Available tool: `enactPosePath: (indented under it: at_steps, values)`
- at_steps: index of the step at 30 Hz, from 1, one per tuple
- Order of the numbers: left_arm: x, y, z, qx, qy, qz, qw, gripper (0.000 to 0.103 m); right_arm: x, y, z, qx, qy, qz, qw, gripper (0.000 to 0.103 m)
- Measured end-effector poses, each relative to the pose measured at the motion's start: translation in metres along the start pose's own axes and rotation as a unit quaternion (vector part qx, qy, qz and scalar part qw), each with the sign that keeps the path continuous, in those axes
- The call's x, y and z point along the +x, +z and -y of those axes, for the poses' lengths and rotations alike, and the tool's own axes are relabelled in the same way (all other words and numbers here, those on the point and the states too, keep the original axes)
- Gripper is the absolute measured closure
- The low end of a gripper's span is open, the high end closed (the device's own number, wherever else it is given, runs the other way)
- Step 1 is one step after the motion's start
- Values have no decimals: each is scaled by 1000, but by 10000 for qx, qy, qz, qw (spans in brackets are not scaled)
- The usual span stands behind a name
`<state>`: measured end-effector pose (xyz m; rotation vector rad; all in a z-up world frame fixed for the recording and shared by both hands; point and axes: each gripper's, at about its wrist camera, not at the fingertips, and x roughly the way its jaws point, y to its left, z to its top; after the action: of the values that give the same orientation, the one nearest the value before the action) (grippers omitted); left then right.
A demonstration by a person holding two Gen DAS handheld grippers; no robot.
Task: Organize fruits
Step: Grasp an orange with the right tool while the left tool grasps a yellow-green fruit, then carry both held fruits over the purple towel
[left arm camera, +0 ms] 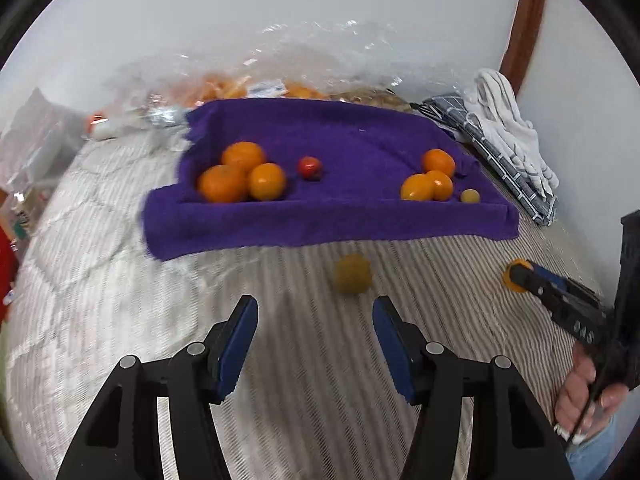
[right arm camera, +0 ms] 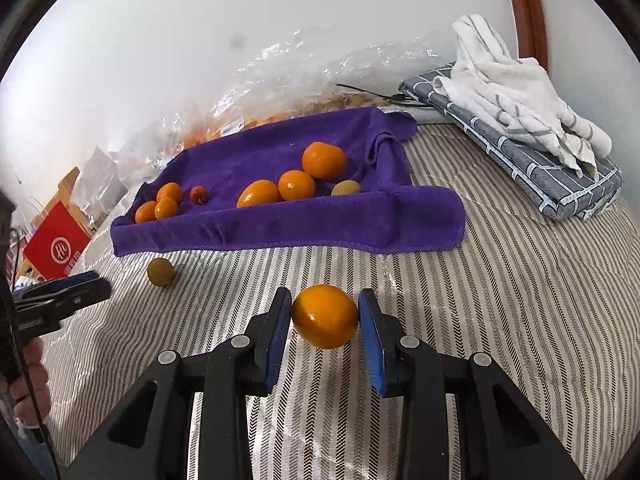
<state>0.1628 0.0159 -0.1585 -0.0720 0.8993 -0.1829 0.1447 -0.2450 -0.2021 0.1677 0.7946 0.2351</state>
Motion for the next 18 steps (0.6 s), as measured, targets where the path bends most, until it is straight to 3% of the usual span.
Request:
enactPosePath:
  at_steps: [7, 10, 18]
  values:
    - [34, 5, 12, -217, -14, -58, 9997, 63, 4, -1, -5, -144, 174, -139, 9996, 69]
    - [38, 7, 14, -214, -83, 0, 9997, 77, 8, -1, -8, -212, 264, -222, 9992, 69]
    - [30, 2, 11, -168, -194, 261, 9993, 77, 8, -2, -12, -276, 329, -220, 9988, 69]
